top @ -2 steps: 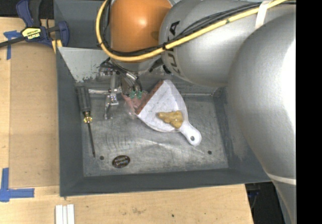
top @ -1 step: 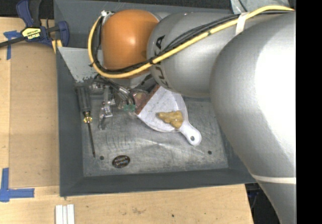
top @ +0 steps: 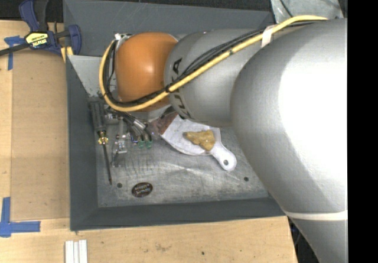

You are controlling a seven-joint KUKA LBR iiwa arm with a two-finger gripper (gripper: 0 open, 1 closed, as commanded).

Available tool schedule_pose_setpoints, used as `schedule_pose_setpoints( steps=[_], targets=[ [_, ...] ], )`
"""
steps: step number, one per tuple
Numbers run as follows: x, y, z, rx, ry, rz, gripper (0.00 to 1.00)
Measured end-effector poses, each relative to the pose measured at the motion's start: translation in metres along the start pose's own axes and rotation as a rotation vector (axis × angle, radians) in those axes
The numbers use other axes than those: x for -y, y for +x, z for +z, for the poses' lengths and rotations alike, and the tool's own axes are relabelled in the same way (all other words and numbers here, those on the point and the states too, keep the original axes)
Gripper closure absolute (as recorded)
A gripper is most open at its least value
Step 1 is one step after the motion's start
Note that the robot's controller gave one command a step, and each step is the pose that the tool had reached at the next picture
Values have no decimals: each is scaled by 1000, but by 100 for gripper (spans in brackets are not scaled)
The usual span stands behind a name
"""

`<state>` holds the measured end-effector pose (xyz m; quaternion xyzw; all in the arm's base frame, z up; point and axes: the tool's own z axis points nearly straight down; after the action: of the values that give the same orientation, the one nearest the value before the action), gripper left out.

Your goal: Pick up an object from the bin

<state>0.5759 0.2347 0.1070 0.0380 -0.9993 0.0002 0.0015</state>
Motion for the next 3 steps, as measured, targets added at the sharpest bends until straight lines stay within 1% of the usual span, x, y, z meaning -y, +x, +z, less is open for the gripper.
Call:
schedule_pose_setpoints(
  steps=[1,2,3],
  targets=[
    [11,11,12,5,-1,250,0],
    [5,3,-3,5,0,175,0],
    [-9,34,27,6,-3,328,0]
  ],
)
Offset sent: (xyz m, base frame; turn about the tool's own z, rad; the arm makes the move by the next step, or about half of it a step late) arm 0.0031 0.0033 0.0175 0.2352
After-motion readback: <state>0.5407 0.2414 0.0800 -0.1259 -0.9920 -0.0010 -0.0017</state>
